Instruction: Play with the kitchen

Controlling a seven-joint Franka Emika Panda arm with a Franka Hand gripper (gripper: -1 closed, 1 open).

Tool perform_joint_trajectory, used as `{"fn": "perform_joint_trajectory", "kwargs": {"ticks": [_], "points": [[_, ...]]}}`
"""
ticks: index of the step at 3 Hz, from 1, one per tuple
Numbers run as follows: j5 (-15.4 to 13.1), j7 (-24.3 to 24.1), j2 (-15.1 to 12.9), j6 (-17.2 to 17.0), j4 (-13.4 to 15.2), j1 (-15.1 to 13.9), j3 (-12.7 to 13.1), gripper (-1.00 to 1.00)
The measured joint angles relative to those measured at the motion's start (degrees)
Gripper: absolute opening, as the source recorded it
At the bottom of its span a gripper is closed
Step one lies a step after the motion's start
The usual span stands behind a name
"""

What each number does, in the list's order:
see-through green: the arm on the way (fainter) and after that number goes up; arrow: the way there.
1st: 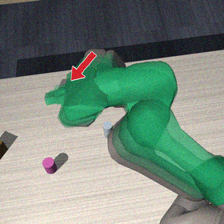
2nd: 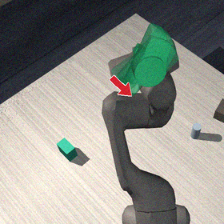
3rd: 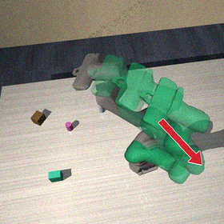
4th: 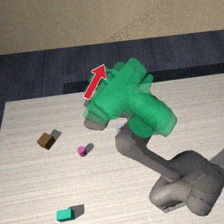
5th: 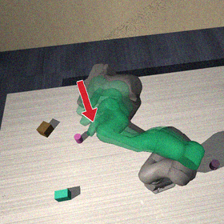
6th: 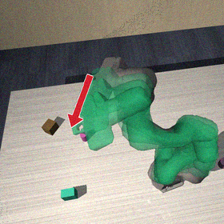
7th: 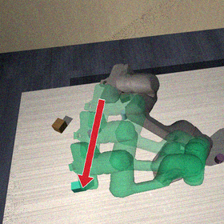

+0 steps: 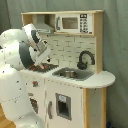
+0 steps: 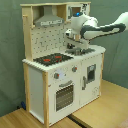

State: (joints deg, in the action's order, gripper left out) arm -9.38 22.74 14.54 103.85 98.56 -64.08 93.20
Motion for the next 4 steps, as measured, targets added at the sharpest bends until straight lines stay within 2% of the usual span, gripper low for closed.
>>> {"fn": "perform_joint_trajectory", "kwargs": {"ticks": [1,2,4], "points": [[-2.0,-0.7,2.4,-3.7,-2.0,0.6,2.6,1.00],[-5.7,-0.7,4.0,-6.8,-3.7,3.5,3.3,1.00],[-13.9,-0.7,7.7,-9.2,-4.6,10.4,3.5,1.00]]}}
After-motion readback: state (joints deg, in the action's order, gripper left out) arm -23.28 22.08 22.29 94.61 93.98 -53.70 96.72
